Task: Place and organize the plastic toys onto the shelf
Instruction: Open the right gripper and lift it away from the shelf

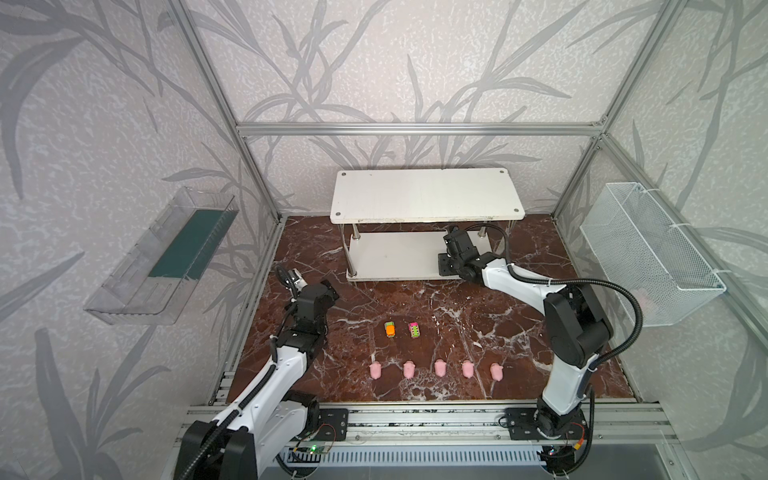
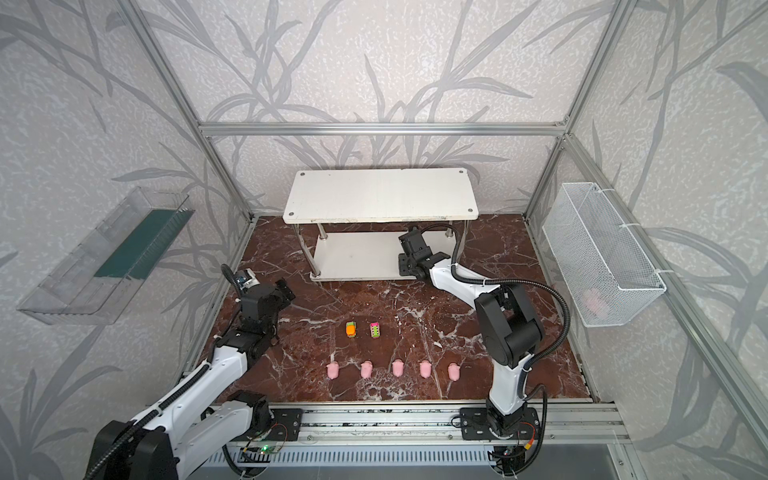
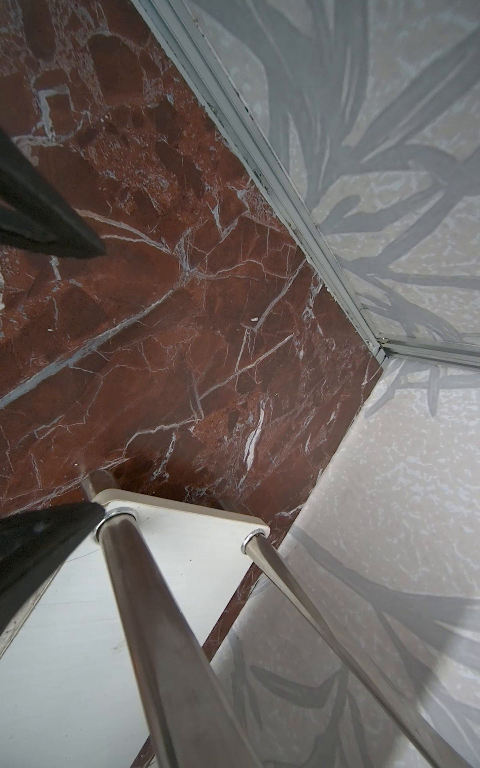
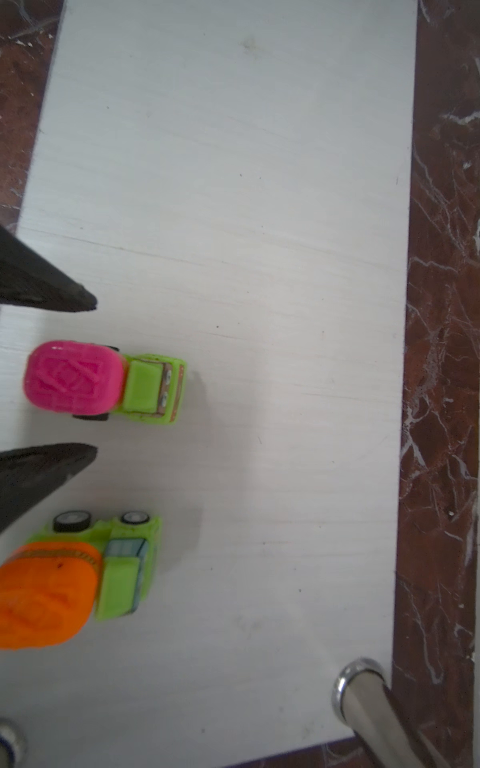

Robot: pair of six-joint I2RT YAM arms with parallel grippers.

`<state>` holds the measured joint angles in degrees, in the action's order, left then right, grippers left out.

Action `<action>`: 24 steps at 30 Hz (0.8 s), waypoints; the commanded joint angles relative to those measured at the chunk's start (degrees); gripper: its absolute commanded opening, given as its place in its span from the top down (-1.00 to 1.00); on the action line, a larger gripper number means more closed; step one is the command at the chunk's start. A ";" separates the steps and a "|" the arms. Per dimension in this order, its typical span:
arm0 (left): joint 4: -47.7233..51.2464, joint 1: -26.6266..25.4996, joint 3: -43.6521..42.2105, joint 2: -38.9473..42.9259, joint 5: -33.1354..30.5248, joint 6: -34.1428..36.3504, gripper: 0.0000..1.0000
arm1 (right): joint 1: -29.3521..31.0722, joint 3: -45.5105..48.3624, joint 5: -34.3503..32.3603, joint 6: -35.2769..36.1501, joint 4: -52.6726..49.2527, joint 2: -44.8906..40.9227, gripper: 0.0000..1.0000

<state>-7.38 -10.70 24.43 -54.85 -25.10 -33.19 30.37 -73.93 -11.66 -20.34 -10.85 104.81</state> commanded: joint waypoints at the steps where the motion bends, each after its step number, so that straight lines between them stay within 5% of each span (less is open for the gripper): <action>1: -0.73 0.15 -0.34 0.01 -0.17 -1.27 -0.78 | -0.14 2.43 0.61 -0.14 2.35 -5.23 -0.08; 13: -0.99 0.12 -0.69 -0.06 -0.47 -1.33 -0.78 | 0.76 11.92 4.30 -1.23 4.28 -16.44 -0.16; 24: -0.09 0.06 -0.82 1.68 -1.15 -1.17 -0.78 | 10.77 22.18 -0.31 -3.64 1.82 -32.52 -0.25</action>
<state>-7.73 -10.70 24.36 -54.57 -25.04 -33.23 38.41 -53.67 -10.02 -22.90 -7.79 75.79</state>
